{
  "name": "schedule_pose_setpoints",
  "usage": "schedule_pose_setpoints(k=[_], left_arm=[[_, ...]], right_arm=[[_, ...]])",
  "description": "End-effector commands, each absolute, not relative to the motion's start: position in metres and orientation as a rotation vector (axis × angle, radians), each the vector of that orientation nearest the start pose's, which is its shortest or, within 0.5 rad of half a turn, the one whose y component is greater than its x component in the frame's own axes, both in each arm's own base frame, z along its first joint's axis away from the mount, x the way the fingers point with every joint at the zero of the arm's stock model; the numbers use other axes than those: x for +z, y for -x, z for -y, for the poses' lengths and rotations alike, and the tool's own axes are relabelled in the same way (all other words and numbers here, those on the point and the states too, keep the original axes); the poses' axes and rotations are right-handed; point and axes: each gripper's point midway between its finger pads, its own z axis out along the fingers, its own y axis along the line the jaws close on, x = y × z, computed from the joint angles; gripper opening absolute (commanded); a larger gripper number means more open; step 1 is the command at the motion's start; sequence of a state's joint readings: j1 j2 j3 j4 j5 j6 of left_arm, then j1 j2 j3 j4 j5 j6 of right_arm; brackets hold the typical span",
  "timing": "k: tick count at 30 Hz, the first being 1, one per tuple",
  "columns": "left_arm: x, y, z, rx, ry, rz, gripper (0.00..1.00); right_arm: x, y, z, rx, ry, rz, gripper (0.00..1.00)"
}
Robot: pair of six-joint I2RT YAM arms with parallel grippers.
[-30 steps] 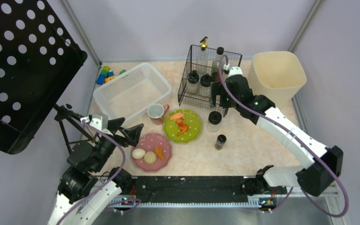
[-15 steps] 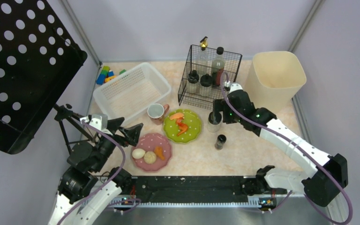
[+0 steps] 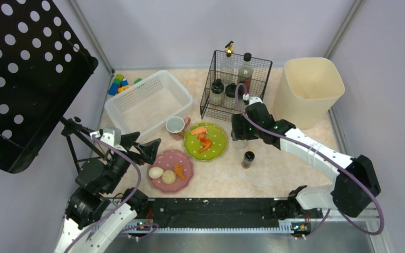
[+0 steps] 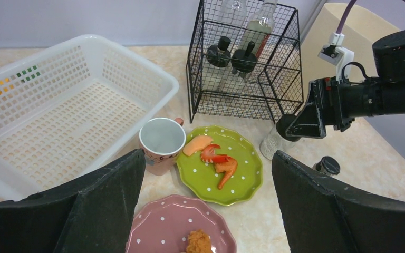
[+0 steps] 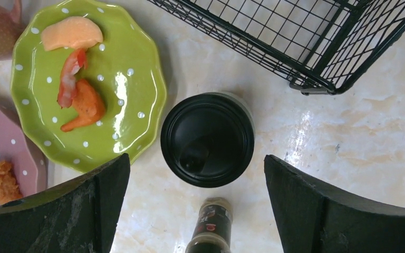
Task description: Clear the kitchen counter
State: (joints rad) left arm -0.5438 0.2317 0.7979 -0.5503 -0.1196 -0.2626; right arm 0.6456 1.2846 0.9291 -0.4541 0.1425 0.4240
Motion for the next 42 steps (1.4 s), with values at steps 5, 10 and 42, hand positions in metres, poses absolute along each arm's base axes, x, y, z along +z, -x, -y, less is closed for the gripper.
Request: schedule_pose_setpoints(k=[5,10,42], left_arm=[[0.327,-0.166,0.089,-0.551,-0.123,-1.55,0.94],[0.327,-0.166,0.089,-0.551,-0.121,-1.549,0.94],[0.327,-0.166,0.09,-0.557,-0.127,-1.549,0.94]], right_arm=[[0.116,-0.292,-0.206,0.297,0.182,-2.387,0.95],[0.107,-0.295,-0.206,0.278,0.179,-2.398,0.92],[0.164,-0.298,-0.232,0.26,0.255,-2.282,0.47]])
